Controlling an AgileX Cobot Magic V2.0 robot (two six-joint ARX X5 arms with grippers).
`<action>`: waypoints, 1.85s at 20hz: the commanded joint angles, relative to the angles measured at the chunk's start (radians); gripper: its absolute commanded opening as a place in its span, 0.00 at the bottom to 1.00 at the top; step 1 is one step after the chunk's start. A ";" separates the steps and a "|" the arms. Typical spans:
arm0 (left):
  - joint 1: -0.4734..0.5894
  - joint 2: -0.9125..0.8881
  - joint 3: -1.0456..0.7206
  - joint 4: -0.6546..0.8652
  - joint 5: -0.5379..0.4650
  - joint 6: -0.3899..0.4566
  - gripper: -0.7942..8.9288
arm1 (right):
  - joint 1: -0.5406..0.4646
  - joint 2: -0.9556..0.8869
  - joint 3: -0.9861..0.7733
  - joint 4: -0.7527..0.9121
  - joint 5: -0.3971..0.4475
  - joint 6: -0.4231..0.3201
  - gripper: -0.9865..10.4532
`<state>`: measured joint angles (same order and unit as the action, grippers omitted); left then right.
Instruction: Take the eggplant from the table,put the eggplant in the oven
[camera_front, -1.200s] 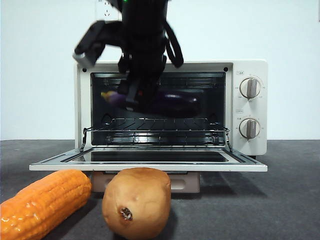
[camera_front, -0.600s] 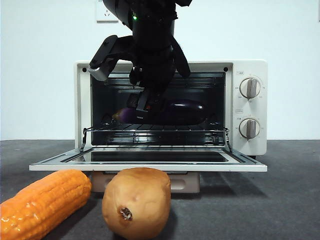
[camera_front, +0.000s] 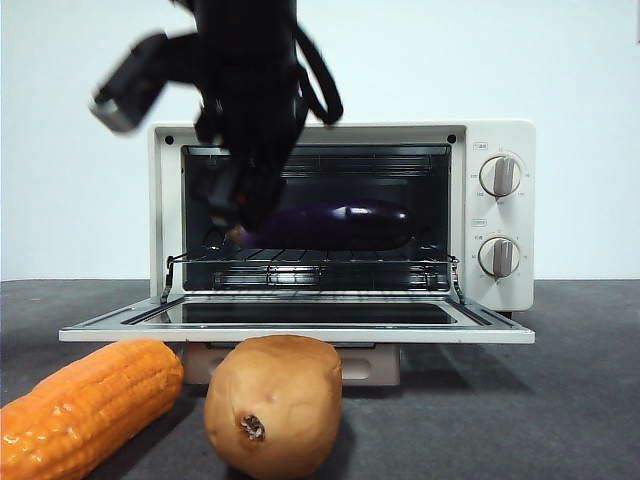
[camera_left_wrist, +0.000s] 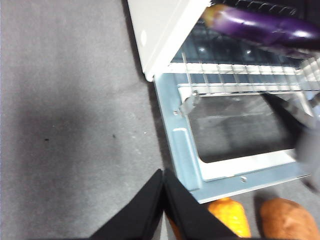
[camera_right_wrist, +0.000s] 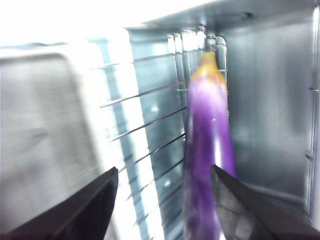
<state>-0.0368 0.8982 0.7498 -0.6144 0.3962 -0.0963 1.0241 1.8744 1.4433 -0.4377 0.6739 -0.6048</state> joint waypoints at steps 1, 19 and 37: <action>0.005 0.089 0.002 0.025 0.005 0.002 0.09 | 0.065 -0.111 0.025 -0.093 -0.022 0.159 0.34; 0.017 0.647 0.003 0.216 0.246 -0.028 0.09 | 0.218 -0.937 0.025 -0.488 -0.122 0.539 0.09; -0.034 0.784 0.003 0.246 0.527 -0.024 0.09 | 0.218 -1.094 0.025 -0.505 -0.122 0.578 0.09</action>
<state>-0.0631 1.6630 0.7490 -0.3725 0.8719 -0.1223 1.2285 0.7727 1.4460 -0.9432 0.5526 -0.0456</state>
